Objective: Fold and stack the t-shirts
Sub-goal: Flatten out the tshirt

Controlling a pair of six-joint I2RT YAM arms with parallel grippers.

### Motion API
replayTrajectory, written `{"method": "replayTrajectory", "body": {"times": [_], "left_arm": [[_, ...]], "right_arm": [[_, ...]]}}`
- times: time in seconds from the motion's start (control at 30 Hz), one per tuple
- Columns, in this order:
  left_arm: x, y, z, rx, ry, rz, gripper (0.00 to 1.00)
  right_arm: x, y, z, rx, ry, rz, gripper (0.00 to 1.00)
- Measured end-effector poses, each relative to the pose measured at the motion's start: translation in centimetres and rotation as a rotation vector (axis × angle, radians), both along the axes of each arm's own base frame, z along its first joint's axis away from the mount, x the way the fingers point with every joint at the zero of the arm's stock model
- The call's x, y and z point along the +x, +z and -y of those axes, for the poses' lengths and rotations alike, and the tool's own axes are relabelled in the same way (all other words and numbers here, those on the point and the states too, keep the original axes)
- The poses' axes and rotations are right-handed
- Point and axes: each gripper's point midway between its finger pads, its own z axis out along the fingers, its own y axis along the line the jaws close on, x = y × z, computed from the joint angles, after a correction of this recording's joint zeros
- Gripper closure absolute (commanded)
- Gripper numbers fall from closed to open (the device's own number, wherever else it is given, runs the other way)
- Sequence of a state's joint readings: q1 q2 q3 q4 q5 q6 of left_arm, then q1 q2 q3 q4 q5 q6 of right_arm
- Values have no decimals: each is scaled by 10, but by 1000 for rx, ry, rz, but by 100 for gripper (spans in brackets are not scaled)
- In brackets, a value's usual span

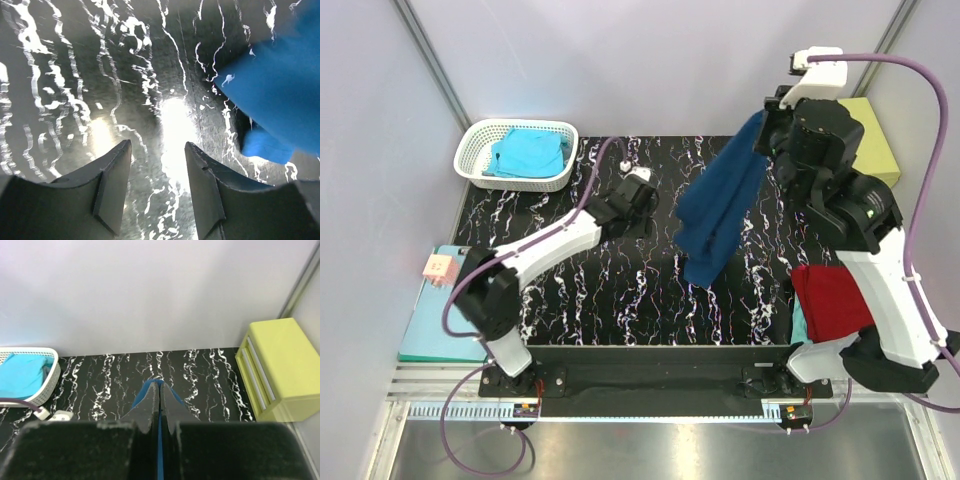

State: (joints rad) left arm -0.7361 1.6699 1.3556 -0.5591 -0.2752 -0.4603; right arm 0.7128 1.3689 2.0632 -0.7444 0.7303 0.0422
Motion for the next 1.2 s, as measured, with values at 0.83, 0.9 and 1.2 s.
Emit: {"method": "replayTrajectory", "body": {"times": [0.83,0.9,1.2], "left_arm": [[-31,-15,108,-379,-225,-33,47],[-45,-15,106,-411,-256,-19,47],[-40,12,97,-539,-260,132,47]], "right_arm": [[-3,-37,3,-110,-6,-71,100],[-2,-39,2,-111,-4,-72,100],[-2,-40,1,-111,1,-74,100]]}}
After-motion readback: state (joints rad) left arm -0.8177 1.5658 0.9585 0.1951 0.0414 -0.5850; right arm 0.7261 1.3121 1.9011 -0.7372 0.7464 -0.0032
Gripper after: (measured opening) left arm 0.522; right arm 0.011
